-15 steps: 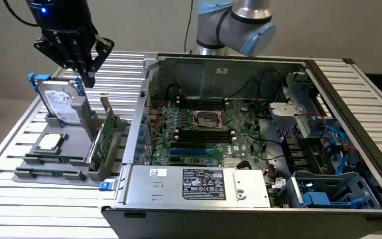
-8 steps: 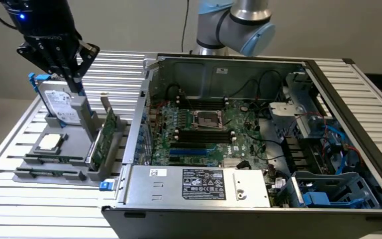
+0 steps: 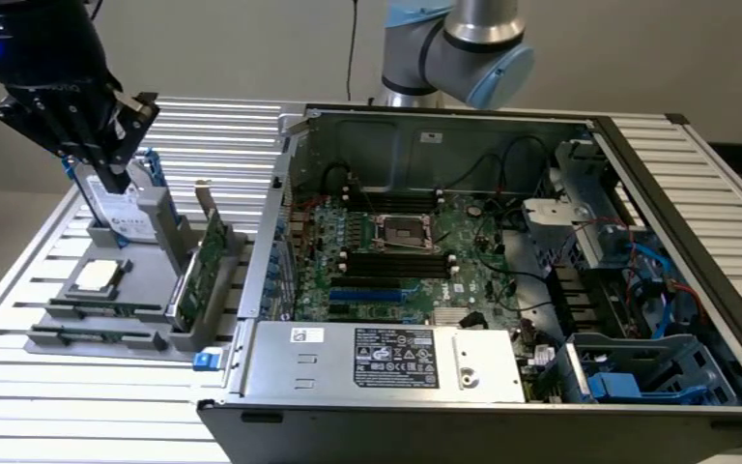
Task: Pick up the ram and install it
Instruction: 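Reach for the ram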
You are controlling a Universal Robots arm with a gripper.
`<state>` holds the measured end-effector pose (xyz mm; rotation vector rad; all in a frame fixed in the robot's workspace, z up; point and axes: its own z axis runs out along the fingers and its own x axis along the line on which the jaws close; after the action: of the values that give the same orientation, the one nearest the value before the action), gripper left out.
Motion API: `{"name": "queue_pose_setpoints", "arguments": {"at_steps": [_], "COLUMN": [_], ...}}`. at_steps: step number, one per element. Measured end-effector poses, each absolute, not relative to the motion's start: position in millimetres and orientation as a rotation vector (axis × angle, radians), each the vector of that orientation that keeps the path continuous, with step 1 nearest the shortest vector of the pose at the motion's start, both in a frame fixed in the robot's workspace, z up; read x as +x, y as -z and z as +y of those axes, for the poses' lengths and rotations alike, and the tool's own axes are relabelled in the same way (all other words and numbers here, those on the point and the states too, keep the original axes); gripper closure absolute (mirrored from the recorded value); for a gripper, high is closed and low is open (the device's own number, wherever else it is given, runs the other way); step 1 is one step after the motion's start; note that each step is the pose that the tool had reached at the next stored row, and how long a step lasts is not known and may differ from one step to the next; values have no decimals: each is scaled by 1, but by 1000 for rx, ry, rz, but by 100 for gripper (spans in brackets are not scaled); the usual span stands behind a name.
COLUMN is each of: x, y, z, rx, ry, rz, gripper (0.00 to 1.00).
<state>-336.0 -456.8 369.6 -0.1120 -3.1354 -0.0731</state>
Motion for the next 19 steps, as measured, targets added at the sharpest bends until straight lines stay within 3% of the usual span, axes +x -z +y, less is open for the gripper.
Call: {"name": "queue_pose_setpoints", "arguments": {"at_steps": [19], "x": [-379], "y": [-361], "z": [-487], "rx": [-112], "ry": [73], "rz": [-3134], "gripper": [89]}}
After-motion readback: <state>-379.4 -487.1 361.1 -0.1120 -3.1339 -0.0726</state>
